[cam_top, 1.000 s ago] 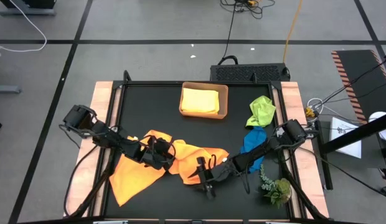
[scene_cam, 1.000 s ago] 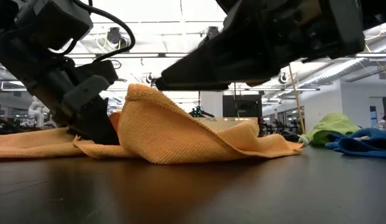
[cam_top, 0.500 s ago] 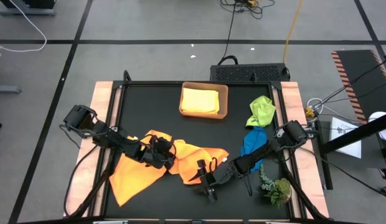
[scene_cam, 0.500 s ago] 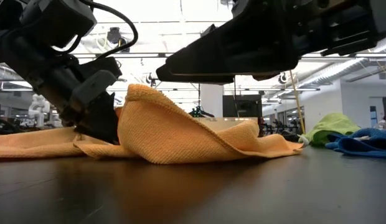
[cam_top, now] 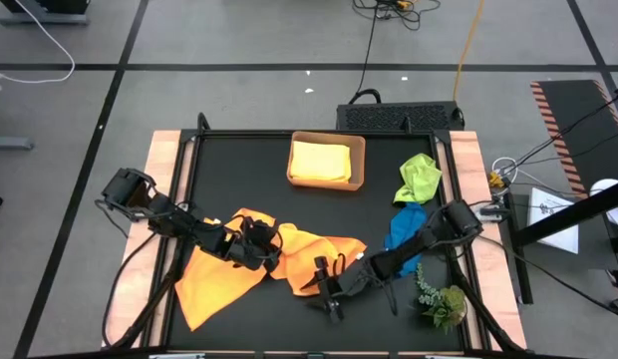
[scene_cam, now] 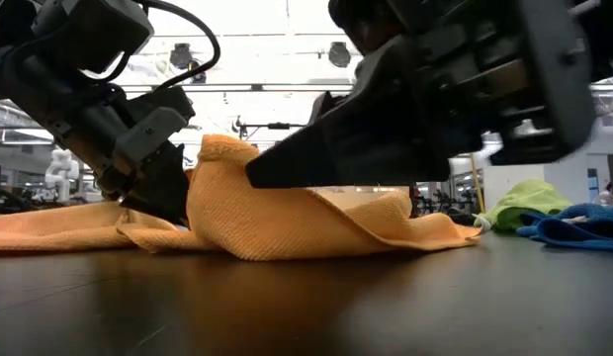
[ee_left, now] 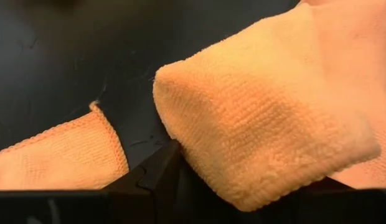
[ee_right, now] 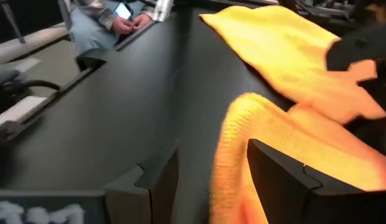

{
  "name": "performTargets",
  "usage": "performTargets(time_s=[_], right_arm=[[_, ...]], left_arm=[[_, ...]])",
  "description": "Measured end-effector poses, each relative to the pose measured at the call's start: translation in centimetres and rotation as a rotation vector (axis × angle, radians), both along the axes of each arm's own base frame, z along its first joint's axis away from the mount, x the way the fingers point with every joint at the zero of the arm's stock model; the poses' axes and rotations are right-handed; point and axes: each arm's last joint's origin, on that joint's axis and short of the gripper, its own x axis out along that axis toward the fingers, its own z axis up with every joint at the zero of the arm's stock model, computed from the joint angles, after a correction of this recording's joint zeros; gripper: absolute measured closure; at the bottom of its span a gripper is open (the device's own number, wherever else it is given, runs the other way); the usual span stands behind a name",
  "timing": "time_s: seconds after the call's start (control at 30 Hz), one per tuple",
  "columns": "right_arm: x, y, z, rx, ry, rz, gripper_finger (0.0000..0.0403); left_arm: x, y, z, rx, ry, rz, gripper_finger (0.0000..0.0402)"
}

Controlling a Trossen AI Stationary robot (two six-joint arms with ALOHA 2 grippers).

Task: Fold microfiber towels
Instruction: Fold the right orange towel

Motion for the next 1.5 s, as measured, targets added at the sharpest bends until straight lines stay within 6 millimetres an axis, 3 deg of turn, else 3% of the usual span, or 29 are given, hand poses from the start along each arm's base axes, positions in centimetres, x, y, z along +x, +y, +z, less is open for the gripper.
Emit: performTargets(time_s=[0.27, 0.67, 0.77, 1.1, 1.2, 1.3, 1.5], right_arm=[[0.2, -0.1, 0.4, 0.022, -0.042, -0.005, 0.022], [0.4, -0.5, 0.5, 0.004, -0.058, -0.074, 0.0224], [0.4, -0.6, 0.5, -0.021, -0.061, -0.083, 0.0243], [0.3, -0.6, 1.0, -0.044, -0.055, -0.072, 0.0359], [-0.3, -0.3, 2.8, -0.056, -0.05, -0.059, 0.0394], [-1.5, 0.3, 4.9, -0.062, -0.073, -0.048, 0.0394], [-5.4, 0.3, 10.7, -0.191, -0.13, -0.127, 0.04]], left_arm=[[0.0, 0.2, 0.0, 0.009, 0.01, -0.003, 0.0242], [-0.1, 0.2, -0.1, 0.045, 0.044, -0.043, 0.0363], [-0.1, 0.1, -0.1, 0.054, 0.054, -0.063, 0.0392], [-0.2, 0.3, 0.3, 0.029, 0.105, -0.172, 0.0395], [-0.4, 0.3, 1.7, -0.014, 0.134, -0.231, 0.0393], [-1.3, 0.4, 4.1, 0.013, 0.19, -0.241, 0.0392], [-2.6, 0.5, 12.1, 0.127, 0.231, -0.233, 0.0393]])
